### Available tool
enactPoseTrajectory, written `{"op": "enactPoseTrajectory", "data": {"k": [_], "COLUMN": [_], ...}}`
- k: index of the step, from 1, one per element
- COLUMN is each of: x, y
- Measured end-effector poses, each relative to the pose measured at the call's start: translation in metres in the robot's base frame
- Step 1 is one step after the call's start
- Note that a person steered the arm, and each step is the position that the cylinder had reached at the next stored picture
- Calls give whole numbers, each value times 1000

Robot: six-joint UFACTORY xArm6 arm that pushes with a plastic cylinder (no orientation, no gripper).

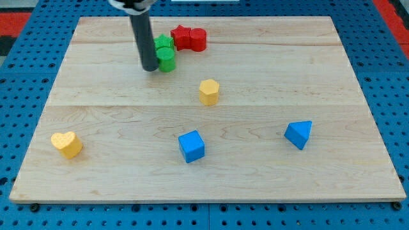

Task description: Push the green circle closer to the red circle

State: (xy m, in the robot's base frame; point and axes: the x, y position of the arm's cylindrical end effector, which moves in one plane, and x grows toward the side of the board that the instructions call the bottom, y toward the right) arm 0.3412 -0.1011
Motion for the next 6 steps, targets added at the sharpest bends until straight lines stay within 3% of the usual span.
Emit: {"op": "enactPoseTrajectory", "data": {"k": [2,4,6], "x": [-36,4,-17], "y": [8,13,52]}}
